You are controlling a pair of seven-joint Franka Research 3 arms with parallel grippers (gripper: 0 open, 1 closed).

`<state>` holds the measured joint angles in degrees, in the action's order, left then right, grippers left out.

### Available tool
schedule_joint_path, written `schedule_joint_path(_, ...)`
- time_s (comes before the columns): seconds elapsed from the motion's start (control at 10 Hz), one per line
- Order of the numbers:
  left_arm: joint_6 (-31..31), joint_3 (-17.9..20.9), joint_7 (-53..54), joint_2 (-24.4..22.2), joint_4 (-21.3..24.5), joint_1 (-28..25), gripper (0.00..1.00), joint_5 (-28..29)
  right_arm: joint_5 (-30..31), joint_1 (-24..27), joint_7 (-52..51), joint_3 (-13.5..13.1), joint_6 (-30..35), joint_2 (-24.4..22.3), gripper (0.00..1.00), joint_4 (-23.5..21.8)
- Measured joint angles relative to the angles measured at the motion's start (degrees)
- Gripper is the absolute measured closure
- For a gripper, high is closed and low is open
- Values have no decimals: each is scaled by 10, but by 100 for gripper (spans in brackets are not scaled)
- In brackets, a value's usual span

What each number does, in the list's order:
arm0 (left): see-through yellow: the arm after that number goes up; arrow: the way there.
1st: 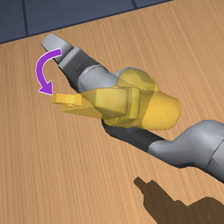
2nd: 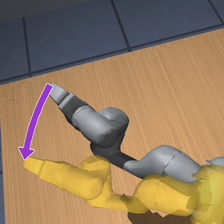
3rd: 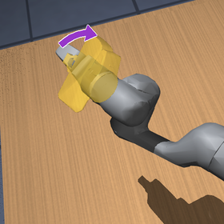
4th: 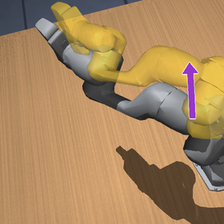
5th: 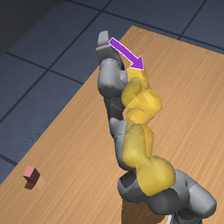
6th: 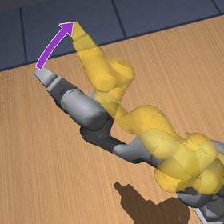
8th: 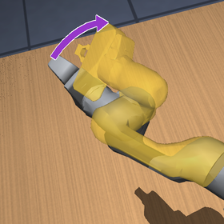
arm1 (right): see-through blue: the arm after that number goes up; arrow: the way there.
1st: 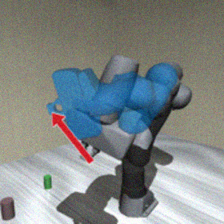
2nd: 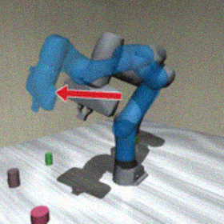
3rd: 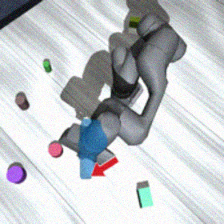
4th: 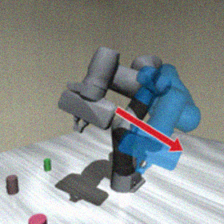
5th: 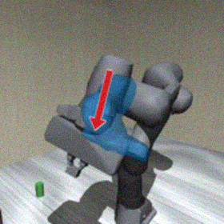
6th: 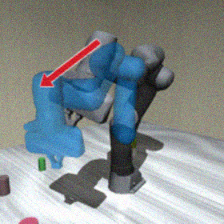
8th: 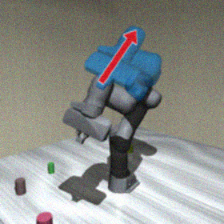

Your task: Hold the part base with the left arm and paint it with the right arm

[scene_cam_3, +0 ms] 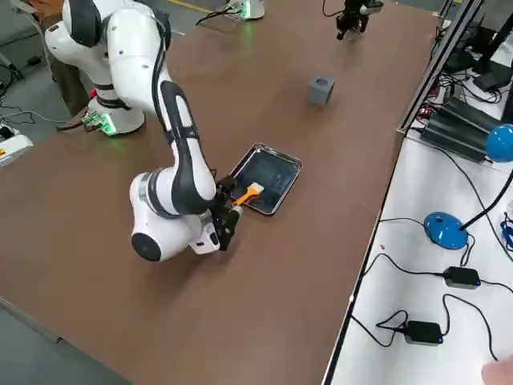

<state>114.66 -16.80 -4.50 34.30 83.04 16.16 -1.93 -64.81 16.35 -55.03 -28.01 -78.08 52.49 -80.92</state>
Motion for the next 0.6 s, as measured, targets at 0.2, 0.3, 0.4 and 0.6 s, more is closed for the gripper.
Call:
schedule_joint_path(0.2,20,-1,0,23,-2,9,99,-12,-12,0,-20,3,2,32,0,18)
schedule_joint_path(0.3,28,-1,1,32,-4,10,99,-28,-12,0,-35,3,2,38,1,20)
schedule_joint_path(0.4,34,-2,2,40,-5,13,99,-34,-12,0,-46,3,2,43,2,20)
schedule_joint_path(0.6,52,-3,2,56,-6,23,99,-36,-13,0,-56,3,2,53,12,20)
